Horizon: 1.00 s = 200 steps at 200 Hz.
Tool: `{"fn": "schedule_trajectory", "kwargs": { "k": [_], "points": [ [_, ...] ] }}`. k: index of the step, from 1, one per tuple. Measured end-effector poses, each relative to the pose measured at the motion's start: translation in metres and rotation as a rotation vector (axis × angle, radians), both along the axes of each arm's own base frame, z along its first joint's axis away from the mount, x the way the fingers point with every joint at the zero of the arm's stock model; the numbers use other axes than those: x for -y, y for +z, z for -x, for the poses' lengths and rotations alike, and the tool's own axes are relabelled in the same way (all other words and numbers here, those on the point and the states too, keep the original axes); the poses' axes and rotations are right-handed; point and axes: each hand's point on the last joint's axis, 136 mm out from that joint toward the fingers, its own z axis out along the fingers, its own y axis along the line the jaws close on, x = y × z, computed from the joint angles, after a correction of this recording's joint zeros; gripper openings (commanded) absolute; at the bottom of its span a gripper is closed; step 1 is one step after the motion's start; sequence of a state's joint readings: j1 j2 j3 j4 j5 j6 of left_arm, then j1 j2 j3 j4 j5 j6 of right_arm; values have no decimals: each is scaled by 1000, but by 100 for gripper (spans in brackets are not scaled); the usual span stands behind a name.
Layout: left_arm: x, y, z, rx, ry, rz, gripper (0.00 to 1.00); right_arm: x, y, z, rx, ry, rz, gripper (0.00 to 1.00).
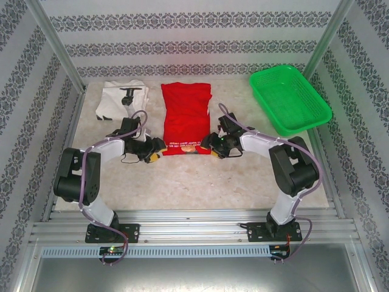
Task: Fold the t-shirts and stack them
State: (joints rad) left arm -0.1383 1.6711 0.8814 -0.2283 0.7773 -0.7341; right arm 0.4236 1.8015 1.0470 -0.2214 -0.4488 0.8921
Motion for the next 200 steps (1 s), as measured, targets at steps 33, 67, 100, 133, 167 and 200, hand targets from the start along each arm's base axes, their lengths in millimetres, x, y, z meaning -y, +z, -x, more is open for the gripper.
{"fn": "schedule_trajectory", "kwargs": {
  "k": [33,67,100,133,167,200],
  "points": [
    [12,-18,-1,-35,-15,-7,53,-1,-14,-3,-25,-4,11,58],
    [15,-29,-2,-59,-8,-20,43,-7,-15,-17,-14,-14,5,49],
    [16,-32,-14,-49,7,-33,32,-7,-22,-22,-28,-28,14,32],
    [22,-30,-30,-17,5,-52,17,-7,-25,-24,-36,-33,24,14],
    [24,-22,-42,24,6,-67,0,-7,-24,-26,-38,-35,27,3],
    [20,-24,-39,20,3,-91,0,-7,-24,-25,-40,-31,32,0]
  ]
}}
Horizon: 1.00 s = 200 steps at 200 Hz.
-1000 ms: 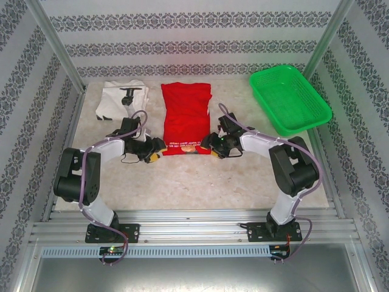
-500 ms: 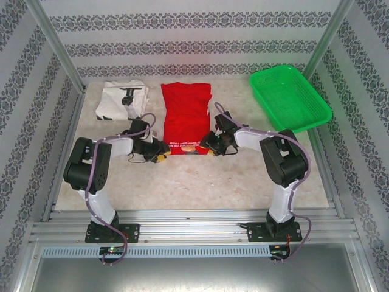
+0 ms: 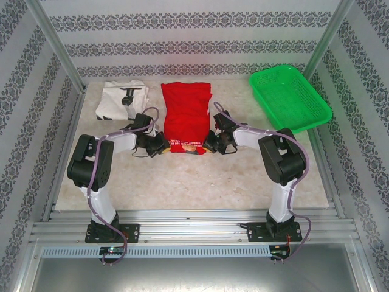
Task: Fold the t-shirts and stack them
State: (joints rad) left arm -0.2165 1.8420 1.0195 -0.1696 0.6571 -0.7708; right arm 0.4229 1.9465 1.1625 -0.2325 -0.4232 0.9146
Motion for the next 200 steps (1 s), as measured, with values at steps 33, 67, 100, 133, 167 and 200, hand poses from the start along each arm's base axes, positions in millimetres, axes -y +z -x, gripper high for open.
{"fn": "schedule_trajectory", "kwargs": {
  "k": [33,67,100,133,167,200],
  "points": [
    [-1,19,9,38,-12,-12,0,1,12,4,7,-2,-5,0],
    [-4,38,47,79,-15,-9,0,0,42,27,37,-4,-38,0],
    [-7,32,101,46,-6,3,0,-8,54,70,15,20,-54,0],
    [-12,39,146,39,22,25,0,-18,55,131,-37,61,-32,0],
    [-17,62,179,55,45,33,0,-21,62,177,-75,81,-19,0],
    [-26,78,191,34,85,21,0,-25,93,172,-40,74,-42,0]
  ]
}}
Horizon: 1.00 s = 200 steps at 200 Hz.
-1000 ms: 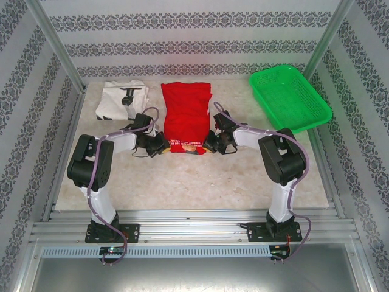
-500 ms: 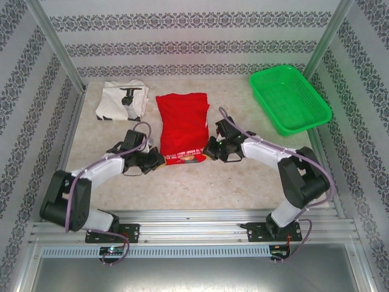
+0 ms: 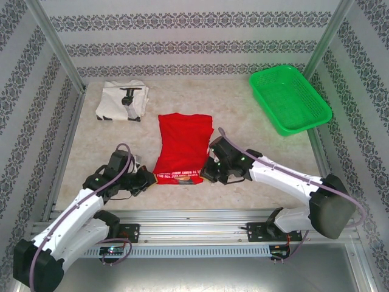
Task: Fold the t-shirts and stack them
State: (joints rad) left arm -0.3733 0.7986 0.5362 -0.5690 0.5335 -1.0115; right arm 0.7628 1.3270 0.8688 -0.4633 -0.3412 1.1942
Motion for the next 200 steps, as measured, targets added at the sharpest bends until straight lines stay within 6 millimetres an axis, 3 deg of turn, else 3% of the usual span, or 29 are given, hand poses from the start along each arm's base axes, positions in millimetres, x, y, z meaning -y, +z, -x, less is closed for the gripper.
{"fn": "schedule_trajectory", "kwargs": {
  "k": [34,76,137,200],
  "points": [
    [5,33,-25,18,19,-11,0,0,39,-37,78,-30,-28,0],
    [7,45,-73,8,50,-5,0,9,55,-84,115,-53,-6,0],
    [5,63,-152,55,54,41,0,19,45,-144,114,-69,10,0],
    [7,36,-196,19,38,63,0,24,19,-204,91,-69,14,0]
  ]
}}
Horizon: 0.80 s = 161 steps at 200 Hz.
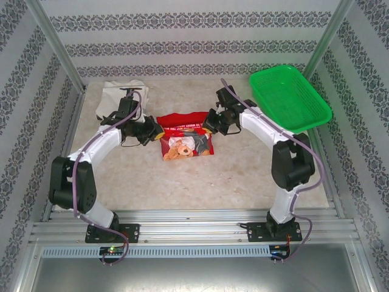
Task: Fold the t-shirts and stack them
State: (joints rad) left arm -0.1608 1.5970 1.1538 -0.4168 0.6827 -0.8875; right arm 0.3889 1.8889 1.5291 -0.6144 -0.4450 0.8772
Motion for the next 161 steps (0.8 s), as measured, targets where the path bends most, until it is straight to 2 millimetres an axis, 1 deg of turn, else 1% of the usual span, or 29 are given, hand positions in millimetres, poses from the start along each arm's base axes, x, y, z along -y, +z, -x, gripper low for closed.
{"fn": "schedule_trajectory", "kwargs": {
  "k": [42,95,103,112,119,128,135,140,144,147,161],
  "points": [
    [-2,-22,-21,-26,1,10,0,-1,-23,-25,-31,6,-3,0],
    [-5,-46,-46,-56,5,13,0,-2,-38,-55,-35,6,-8,0],
    [-5,-49,-51,-58,6,13,0,-2,-41,-57,-38,4,-7,3],
    [-5,-52,-55,-61,6,16,0,-1,-45,-59,-45,1,-6,4],
    [-5,-54,-59,-62,6,18,7,0,-49,-61,-51,-3,-6,8],
    [-5,-57,-66,-57,7,19,19,1,-54,-64,-58,-7,-8,14],
    [-4,-59,-71,-49,7,24,32,1,-56,-67,-62,-12,-12,21],
    [-4,-60,-76,-46,12,29,39,2,-58,-71,-60,-14,-13,27],
    [-4,-60,-79,-39,12,31,42,2,-58,-75,-60,-22,-19,34],
    [-4,-60,-82,-37,18,35,45,2,-59,-78,-55,-20,-20,37],
    [-6,-57,-96,-19,37,47,53,4,-55,-96,-27,-47,-44,45]
  ]
}}
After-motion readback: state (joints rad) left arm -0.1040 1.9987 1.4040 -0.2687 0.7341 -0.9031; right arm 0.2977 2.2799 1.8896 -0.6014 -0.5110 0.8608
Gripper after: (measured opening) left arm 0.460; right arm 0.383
